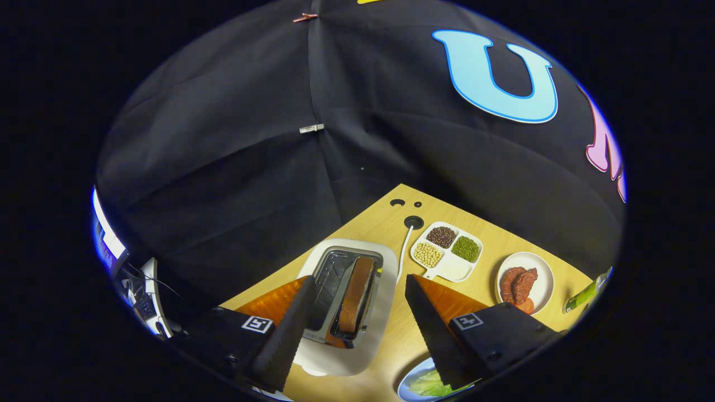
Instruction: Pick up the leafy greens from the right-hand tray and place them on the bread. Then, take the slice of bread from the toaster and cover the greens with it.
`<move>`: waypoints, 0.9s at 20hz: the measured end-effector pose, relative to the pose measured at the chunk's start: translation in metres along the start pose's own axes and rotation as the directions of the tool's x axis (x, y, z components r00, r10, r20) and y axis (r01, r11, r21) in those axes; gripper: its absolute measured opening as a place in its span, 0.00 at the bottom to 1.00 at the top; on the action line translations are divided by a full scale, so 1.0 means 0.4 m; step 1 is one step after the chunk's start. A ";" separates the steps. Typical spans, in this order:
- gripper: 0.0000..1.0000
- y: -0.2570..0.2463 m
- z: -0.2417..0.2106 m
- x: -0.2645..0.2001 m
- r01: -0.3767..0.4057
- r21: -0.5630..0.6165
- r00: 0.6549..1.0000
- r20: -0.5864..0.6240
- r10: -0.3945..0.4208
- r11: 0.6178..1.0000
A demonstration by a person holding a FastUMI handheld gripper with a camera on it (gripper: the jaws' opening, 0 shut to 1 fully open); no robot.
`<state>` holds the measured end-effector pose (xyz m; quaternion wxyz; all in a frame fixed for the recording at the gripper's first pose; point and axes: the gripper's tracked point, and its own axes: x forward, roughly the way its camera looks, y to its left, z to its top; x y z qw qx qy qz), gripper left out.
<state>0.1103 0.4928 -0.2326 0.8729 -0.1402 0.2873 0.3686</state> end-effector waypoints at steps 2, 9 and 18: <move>1.00 0.001 -0.007 0.030 0.006 0.005 1.000 -0.019 -0.006 1.000; 0.67 0.013 -0.031 0.069 0.028 -0.007 0.998 -0.054 -0.029 1.000; 0.13 0.019 -0.051 0.047 0.025 -0.003 0.995 -0.098 -0.025 1.000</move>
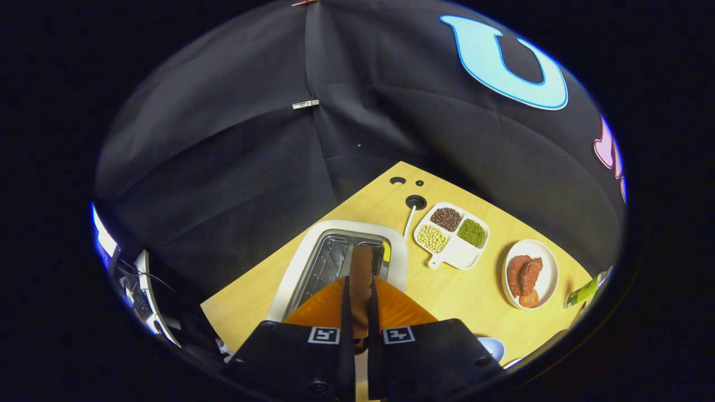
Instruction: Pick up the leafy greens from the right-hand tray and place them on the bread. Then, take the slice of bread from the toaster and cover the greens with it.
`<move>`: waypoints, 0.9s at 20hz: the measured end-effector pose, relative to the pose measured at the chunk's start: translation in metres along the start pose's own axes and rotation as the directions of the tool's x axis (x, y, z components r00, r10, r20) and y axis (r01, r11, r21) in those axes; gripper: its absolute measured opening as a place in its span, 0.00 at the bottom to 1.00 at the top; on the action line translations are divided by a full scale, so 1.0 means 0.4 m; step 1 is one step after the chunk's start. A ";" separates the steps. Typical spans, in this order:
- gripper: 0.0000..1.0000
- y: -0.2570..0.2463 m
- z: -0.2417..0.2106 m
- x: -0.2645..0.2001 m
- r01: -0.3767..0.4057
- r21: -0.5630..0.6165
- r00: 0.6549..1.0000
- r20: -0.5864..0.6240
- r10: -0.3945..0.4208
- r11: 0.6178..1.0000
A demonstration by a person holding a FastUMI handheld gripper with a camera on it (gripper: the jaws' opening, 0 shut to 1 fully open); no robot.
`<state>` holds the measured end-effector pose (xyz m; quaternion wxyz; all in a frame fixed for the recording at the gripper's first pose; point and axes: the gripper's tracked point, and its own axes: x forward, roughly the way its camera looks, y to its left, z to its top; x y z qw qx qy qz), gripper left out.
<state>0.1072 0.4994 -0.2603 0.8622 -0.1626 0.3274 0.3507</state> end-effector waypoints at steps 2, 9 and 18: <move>0.13 0.000 0.025 -0.025 -0.003 -0.010 1.000 0.028 0.003 1.000; 0.13 -0.029 0.121 -0.181 0.010 0.006 0.989 0.145 -0.011 1.000; 0.13 -0.151 0.106 -0.352 -0.010 0.150 0.972 0.234 -0.026 0.989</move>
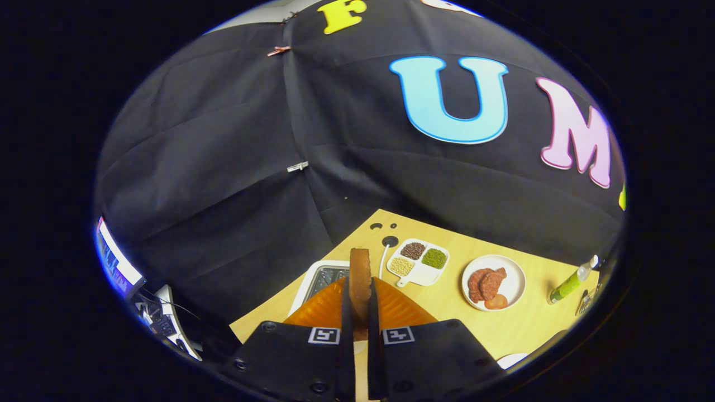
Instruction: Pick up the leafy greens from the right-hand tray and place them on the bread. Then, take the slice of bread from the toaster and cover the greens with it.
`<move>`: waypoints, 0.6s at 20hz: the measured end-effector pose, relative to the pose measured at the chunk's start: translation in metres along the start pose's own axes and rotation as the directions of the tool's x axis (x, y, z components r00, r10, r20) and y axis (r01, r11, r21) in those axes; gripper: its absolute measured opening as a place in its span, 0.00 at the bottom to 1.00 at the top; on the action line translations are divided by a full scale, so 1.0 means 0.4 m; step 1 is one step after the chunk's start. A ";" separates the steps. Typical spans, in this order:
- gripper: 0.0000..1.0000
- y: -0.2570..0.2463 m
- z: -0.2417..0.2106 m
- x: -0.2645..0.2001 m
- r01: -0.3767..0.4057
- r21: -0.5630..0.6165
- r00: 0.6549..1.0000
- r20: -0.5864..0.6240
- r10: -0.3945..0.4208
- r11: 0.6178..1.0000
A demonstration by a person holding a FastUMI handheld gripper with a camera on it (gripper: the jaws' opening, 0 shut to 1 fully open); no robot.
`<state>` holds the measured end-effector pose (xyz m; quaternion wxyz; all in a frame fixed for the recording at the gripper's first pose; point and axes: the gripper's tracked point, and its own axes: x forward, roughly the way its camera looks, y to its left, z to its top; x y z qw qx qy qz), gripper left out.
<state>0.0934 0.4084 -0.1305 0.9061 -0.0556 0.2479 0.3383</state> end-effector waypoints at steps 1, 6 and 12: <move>0.13 -0.018 -0.016 -0.012 -0.009 0.029 1.000 -0.007 0.009 1.000; 0.13 -0.176 -0.159 -0.049 0.056 0.143 0.996 -0.082 -0.044 0.988; 0.13 -0.278 -0.323 -0.065 0.088 0.260 0.988 -0.145 -0.051 0.962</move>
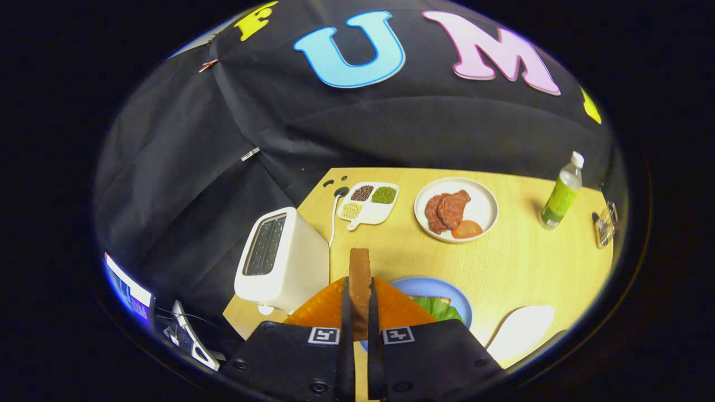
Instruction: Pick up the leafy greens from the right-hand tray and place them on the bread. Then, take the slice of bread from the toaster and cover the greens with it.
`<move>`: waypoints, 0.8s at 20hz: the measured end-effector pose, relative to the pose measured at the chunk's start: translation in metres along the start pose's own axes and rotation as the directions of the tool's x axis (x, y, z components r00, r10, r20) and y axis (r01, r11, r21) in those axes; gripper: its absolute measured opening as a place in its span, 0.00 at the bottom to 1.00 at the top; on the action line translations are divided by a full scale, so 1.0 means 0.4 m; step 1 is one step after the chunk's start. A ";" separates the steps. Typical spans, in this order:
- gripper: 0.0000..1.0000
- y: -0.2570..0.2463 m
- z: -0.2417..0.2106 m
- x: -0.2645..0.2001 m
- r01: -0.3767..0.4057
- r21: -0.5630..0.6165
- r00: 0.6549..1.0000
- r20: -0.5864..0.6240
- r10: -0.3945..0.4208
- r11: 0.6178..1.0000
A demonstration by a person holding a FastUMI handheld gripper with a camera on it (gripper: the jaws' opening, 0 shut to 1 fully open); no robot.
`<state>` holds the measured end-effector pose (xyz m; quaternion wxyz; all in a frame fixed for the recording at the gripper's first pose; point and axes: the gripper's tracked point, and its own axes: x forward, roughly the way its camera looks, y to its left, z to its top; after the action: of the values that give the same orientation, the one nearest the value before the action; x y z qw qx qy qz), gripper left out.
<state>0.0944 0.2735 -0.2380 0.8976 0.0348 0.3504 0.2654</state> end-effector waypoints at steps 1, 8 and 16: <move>0.13 -0.020 -0.015 0.006 0.000 0.019 1.000 0.000 0.000 1.000; 0.13 -0.124 -0.142 0.083 0.017 0.159 0.999 -0.050 -0.009 0.987; 0.21 -0.227 -0.193 0.095 0.112 0.225 0.991 -0.092 -0.093 0.968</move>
<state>0.1087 0.2050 -0.3418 0.8851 0.1093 0.4161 0.1774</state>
